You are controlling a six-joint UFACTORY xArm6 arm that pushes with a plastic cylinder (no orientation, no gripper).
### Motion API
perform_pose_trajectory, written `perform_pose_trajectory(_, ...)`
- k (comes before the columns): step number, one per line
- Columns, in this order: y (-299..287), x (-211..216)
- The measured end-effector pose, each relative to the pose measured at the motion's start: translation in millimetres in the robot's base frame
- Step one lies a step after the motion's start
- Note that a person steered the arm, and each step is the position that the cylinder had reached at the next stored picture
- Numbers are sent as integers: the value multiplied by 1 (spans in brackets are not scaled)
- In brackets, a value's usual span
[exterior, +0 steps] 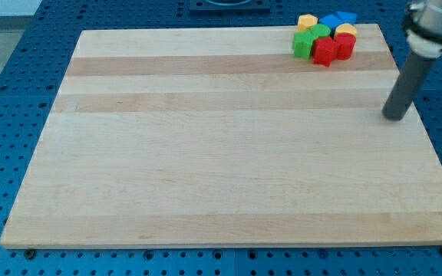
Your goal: Place your hand at top right corner of the board
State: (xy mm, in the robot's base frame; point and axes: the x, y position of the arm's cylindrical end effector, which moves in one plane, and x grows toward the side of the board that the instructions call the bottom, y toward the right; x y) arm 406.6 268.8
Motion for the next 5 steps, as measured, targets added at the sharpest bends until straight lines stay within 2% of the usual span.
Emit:
perform_pose_trajectory(2,11,-152)
perform_pose_trajectory(3,14,-197)
perform_pose_trajectory(4,11,-216)
perform_pose_trajectory(5,8,-215)
